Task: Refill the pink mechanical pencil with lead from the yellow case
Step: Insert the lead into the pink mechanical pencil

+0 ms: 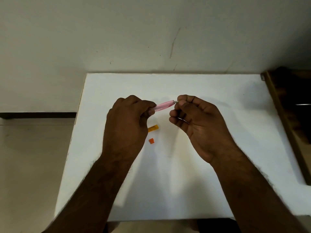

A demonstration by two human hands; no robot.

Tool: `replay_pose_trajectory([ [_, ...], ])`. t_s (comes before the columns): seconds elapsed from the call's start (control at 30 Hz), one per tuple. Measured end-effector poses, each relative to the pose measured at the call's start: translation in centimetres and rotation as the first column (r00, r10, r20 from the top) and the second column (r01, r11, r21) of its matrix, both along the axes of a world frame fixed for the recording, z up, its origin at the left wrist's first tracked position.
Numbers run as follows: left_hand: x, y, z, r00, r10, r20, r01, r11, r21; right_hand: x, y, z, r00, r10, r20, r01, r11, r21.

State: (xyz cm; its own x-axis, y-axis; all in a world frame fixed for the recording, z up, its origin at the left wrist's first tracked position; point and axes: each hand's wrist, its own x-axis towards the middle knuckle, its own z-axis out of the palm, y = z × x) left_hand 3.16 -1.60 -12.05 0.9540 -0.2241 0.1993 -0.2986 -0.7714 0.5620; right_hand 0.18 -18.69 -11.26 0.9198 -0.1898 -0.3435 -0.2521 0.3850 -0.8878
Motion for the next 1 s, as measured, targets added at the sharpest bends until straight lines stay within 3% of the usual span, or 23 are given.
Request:
replay_pose_trajectory([
  [0.2, 0.0, 0.0, 0.0, 1.000, 0.006, -0.007, -0.006, 1.000, -0.008, 0.0, 0.2, 0.0, 1.000, 0.009, 0.029, -0.006, 0.995, -0.103],
  [0.47, -0.2, -0.2, 0.1, 0.999, 0.010, -0.037, -0.010, 1.000, -0.024, -0.1, -0.2, -0.4, 1.000, 0.022, -0.022, -0.020, 0.996, 0.088],
  [0.57, -0.1, -0.1, 0.2, 1.000, 0.009, -0.028, -0.010, 1.000, -0.012, 0.1, -0.8, -0.5, 1.000, 0.014, -0.010, -0.014, 0.999, -0.050],
  [0.63, -0.1, -0.1, 0.4, 1.000, 0.011, -0.024, -0.012, 1.000, -0.022, 0.2, -1.8, -0.5, 0.999, -0.046, 0.013, 0.048, 0.970, -0.239],
  [0.7, -0.1, -0.1, 0.4, 0.999, 0.004, -0.036, -0.004, 1.000, -0.015, 0.3, -2.7, -0.9, 0.996, -0.091, 0.022, 0.089, 0.832, -0.548],
  [0.77, -0.1, 0.0, 0.3, 0.999, -0.004, -0.050, 0.003, 1.000, -0.008, 0.0, -3.0, -1.7, 0.999, -0.039, -0.034, -0.005, 0.576, -0.817],
  [0.87, 0.0, 0.0, 0.1, 0.998, -0.009, -0.060, 0.009, 1.000, -0.007, -0.7, -1.9, -2.7, 0.980, 0.085, -0.180, -0.197, 0.313, -0.929],
  [1.0, -0.1, 0.1, 0.3, 0.998, -0.012, -0.062, 0.014, 0.999, 0.035, -1.0, -0.2, -3.7, 0.967, 0.128, -0.218, -0.234, 0.124, -0.964],
])
